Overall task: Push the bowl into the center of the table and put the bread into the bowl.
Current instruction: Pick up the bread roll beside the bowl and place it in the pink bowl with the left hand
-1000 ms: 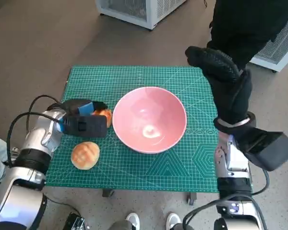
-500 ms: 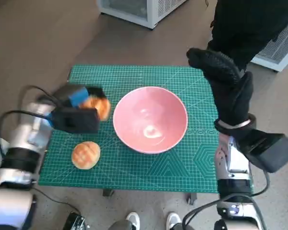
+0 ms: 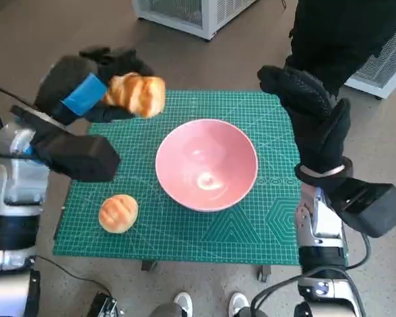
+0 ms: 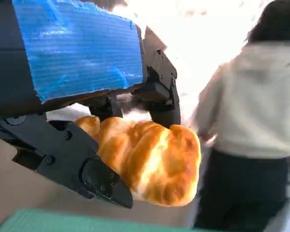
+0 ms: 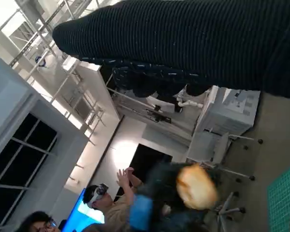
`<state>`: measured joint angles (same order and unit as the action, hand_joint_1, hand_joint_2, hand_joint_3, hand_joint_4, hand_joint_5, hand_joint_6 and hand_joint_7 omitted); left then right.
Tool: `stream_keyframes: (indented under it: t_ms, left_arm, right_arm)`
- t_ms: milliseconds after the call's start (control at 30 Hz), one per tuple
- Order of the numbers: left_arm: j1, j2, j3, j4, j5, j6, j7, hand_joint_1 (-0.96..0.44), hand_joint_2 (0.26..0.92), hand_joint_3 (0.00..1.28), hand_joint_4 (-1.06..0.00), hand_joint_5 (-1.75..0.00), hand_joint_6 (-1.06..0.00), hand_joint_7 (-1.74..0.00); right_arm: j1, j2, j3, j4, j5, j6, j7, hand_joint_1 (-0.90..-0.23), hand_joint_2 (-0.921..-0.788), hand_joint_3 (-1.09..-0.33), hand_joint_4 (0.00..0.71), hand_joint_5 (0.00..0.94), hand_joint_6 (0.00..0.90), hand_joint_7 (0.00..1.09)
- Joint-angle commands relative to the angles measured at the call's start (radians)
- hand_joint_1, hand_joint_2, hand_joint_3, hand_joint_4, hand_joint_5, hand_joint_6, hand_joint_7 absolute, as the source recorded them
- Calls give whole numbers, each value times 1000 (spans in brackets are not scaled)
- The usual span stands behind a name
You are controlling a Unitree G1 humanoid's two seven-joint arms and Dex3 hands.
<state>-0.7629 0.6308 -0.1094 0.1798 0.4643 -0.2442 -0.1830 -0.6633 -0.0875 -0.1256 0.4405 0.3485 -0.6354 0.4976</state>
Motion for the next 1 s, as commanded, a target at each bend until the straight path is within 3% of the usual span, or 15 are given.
stream_keyframes:
  t_ms: [33, 200, 400, 767, 900, 933, 1000]
  left_arm:
    - [23, -38, -34, -97, -18, 3, -52, 1, 916, 8, -827, -976, -646, -1178]
    - [18, -77, -79, -125, -22, -20, -103, 1, 911, 5, -833, -1011, -666, -1119]
    - [4, -124, -156, -78, 39, -64, -101, 1, 914, 6, -808, -1055, -677, -1091]
    - [-71, -219, -256, 238, 100, -166, -61, 1, 920, 39, -761, -1029, -619, -1226]
    - [-89, -240, -268, 349, 88, -164, -88, 1, 921, 156, -604, -1200, -506, -1333]
    - [-91, -242, -270, 368, 86, -163, -94, -13, 891, 151, -538, -1063, -456, -1194]
    - [-91, -247, -274, 400, 81, -150, -112, -68, 826, 88, -426, -484, -396, -617]
  right_arm:
    - [23, 4, 1, 12, 1, 10, 10, -727, -921, -726, 218, 0, 88, 589]
    - [24, 3, 1, 12, -2, 8, 10, -727, -921, -726, 218, 0, 88, 589]
    - [29, 0, 0, 11, 3, 6, 17, -728, -921, -724, 219, 0, 87, 589]
    - [45, -5, -10, -1, 10, 8, 21, -732, -921, -715, 221, 1, 89, 583]
    - [52, -5, -12, -11, 5, 9, 12, -730, -921, -712, 222, 2, 91, 579]
    - [54, -5, -13, -14, 4, 10, 10, -729, -921, -712, 222, 2, 92, 578]
    - [57, -7, -15, -19, 0, 10, 5, -727, -921, -711, 224, 3, 94, 576]
